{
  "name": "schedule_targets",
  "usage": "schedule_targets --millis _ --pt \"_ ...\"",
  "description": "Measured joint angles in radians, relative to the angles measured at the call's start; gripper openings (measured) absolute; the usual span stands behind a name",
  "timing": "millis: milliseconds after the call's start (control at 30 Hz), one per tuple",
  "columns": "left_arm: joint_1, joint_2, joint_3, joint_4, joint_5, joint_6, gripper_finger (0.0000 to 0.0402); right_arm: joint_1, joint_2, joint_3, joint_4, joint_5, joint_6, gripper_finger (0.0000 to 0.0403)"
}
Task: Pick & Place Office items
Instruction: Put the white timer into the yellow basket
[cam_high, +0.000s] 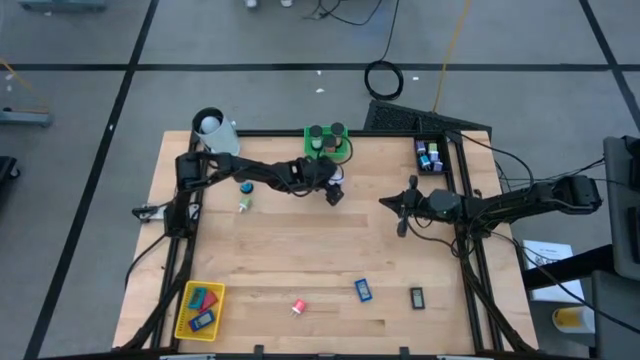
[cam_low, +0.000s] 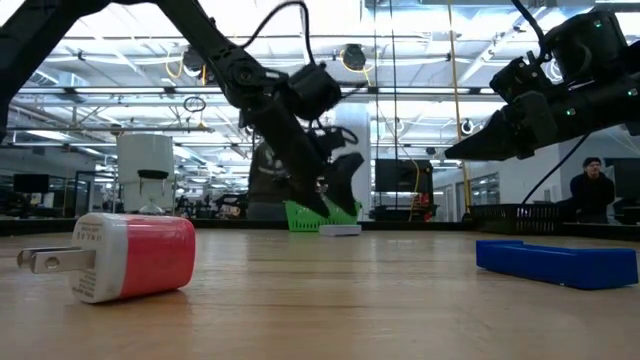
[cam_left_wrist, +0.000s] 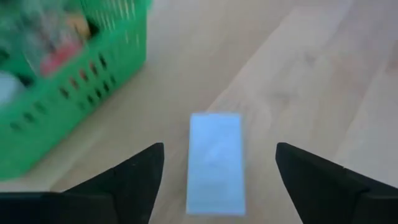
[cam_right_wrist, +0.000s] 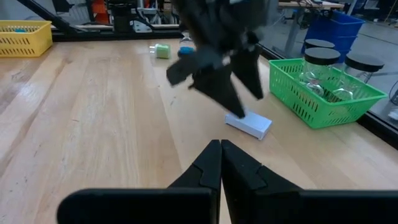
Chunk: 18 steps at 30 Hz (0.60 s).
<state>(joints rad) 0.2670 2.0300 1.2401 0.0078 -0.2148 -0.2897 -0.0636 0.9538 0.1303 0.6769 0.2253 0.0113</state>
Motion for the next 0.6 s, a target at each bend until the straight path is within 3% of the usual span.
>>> schedule_targets --millis 433,600 --pt "-0.013 0.034 -0.001 -0.039 -0.048 0.045 0.0235 0.0 0.0 0.0 0.003 -0.019 0.0 0.0" --pt "-0.013 0.044 -0.001 -0.043 -0.029 0.019 0.0226 0.0 0.0 0.0 0.004 -0.019 0.0 0.0"
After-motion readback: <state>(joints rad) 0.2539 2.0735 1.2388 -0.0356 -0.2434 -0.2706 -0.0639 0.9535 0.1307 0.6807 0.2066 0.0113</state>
